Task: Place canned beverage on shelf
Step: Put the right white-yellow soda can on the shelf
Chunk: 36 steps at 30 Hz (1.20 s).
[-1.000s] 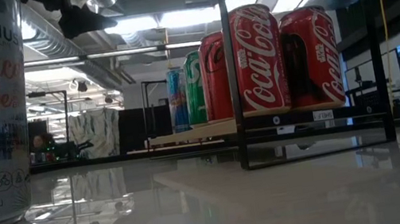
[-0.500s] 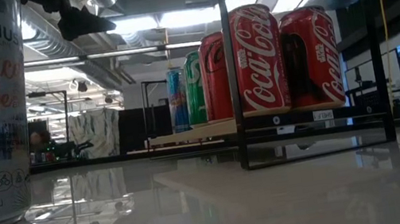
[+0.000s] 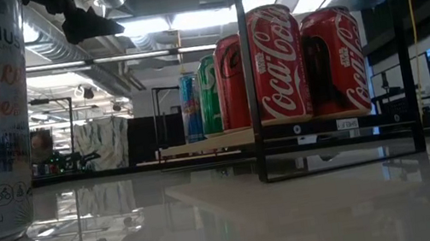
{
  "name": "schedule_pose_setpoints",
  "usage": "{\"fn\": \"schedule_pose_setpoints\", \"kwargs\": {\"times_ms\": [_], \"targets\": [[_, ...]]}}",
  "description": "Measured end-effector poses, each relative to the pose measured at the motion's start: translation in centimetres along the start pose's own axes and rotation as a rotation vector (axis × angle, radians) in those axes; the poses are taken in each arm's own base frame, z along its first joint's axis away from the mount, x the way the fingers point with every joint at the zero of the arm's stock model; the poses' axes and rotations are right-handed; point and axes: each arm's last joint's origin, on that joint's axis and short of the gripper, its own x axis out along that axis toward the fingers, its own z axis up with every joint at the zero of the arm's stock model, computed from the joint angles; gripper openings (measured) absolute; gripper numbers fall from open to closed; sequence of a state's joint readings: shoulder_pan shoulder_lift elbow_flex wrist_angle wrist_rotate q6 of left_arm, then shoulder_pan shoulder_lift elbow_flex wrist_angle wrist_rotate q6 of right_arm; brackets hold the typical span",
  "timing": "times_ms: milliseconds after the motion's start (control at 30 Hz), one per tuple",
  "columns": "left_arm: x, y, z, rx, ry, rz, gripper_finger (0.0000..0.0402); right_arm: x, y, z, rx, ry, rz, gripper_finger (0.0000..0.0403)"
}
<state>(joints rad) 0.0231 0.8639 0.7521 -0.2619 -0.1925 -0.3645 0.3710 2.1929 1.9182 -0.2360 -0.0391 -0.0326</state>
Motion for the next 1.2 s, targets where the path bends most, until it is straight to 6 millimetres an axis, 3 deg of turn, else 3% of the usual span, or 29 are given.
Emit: {"fn": "schedule_pose_setpoints", "kwargs": {"times_ms": [800, 1200], "targets": [[0.0, 0.0, 0.0, 0.009, 0.000, 0.000, 0.0392, 0.2, 0.1, -0.4, -0.028, 0.008, 0.032, 0.0365], [0.0, 0.0, 0.0, 0.010, 0.005, 0.000, 0.0392, 1.9, 0.1, -2.0, -0.026, 0.047, 0.023, 0.0365]]}}
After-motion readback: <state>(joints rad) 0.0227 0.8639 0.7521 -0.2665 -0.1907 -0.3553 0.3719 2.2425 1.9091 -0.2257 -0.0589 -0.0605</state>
